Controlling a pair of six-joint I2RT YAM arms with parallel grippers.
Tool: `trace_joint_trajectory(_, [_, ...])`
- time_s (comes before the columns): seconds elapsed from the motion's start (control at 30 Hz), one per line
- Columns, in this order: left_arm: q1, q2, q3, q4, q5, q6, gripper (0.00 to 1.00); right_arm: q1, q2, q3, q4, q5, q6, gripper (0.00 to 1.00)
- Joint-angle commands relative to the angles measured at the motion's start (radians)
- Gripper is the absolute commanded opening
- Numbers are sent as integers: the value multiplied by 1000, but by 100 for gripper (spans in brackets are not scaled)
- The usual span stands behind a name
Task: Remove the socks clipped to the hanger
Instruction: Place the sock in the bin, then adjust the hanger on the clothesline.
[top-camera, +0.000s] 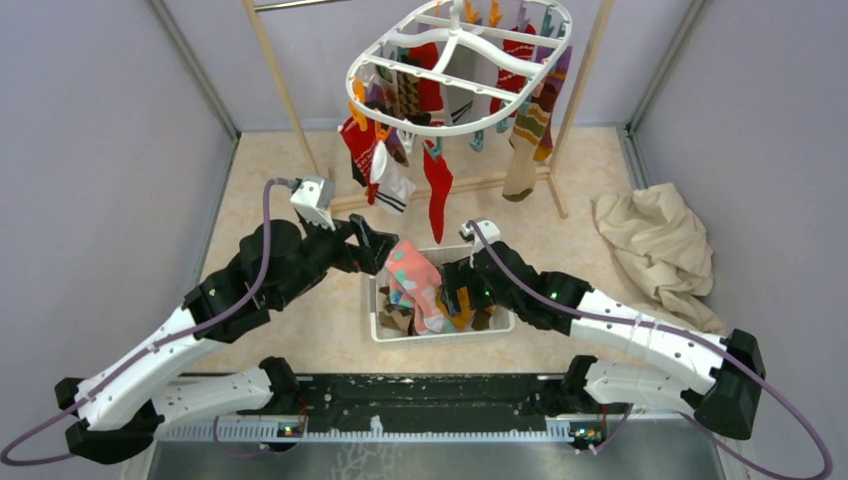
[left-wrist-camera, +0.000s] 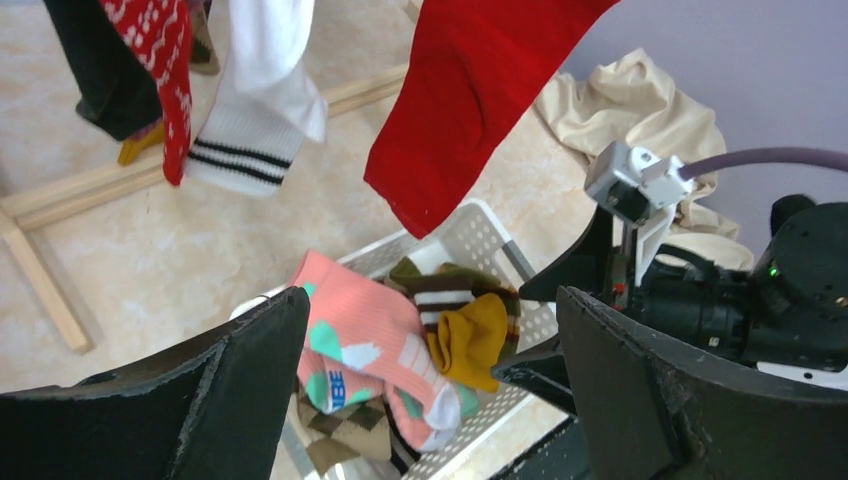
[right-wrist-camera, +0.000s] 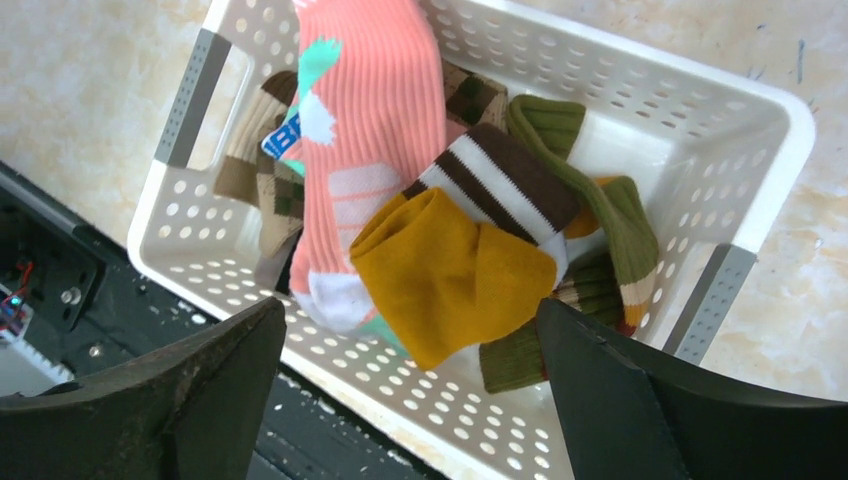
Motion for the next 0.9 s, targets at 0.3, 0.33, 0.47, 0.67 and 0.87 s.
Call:
trace_joint_trajectory(0.3, [-6, -74, 2, -273, -9, -186, 99, 2, -163, -27, -108, -64, 125, 98])
trace_joint_trajectory(0.33, [-6, -80, -1, -284, -11, -198, 99, 2, -175, -38, -119, -58, 138, 98])
trace_joint_trajectory(0.47, [-6, -100, -4, -324, -16, -242, 99, 2, -212, -76, -129, -58, 183, 99])
trace_joint_trajectory(0.67, [-6, -134, -64, -318, -8, -291, 99, 2, -199, -129, -63, -76, 188, 97])
trace_joint_trajectory(0.87, [-6, -147, -126, -306, -5, -351, 99, 4, -168, -131, 20, -67, 138, 91])
